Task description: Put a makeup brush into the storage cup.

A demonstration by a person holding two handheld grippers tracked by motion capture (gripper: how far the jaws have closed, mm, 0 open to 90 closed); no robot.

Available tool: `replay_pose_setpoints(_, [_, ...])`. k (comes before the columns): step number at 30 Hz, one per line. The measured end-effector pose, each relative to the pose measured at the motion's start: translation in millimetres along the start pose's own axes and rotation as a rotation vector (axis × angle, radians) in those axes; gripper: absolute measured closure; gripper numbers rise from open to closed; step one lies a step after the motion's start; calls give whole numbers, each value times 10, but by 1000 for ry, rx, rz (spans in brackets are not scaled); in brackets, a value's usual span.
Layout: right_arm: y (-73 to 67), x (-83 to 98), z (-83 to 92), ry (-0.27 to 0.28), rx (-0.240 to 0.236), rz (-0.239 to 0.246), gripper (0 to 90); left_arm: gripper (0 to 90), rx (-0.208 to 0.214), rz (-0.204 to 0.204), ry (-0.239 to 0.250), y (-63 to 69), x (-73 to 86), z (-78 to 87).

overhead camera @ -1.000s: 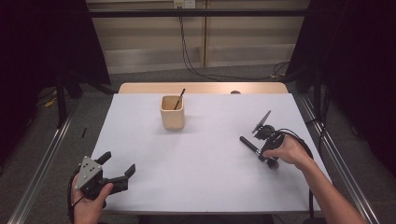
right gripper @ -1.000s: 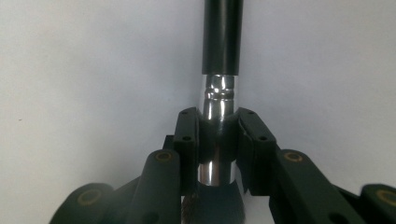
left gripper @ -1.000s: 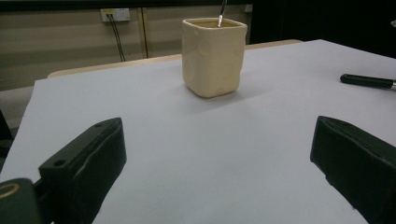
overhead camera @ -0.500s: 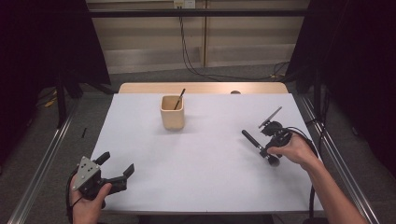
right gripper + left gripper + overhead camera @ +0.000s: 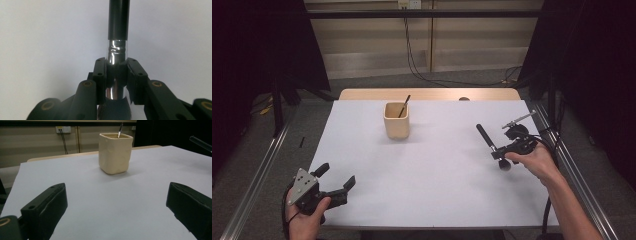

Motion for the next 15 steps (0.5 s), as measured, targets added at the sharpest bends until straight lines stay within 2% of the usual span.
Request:
replay_pose_setpoints(3, [0,-8,13,58,-23,-21,715,35,8,1,-2,6,-1,-2])
replay_pose_setpoints(7, [14,-16,20,119,-18,-34,715,35,11,-15,-1,18,-14,16])
replay_pose_setpoints(15, [28,-84,81,274,1,-33,715,35,16,-18,-17,37,-8,22])
Point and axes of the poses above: each handheld gripper's, and its own axes: z roughly backward along the jaws, x roughly out of its underside, y roughly to its right, the point moved 9 cm from there along -z, roughly forward along the jaws, and after that the axes turned 8 degrees about z, right-handed, at the moved point
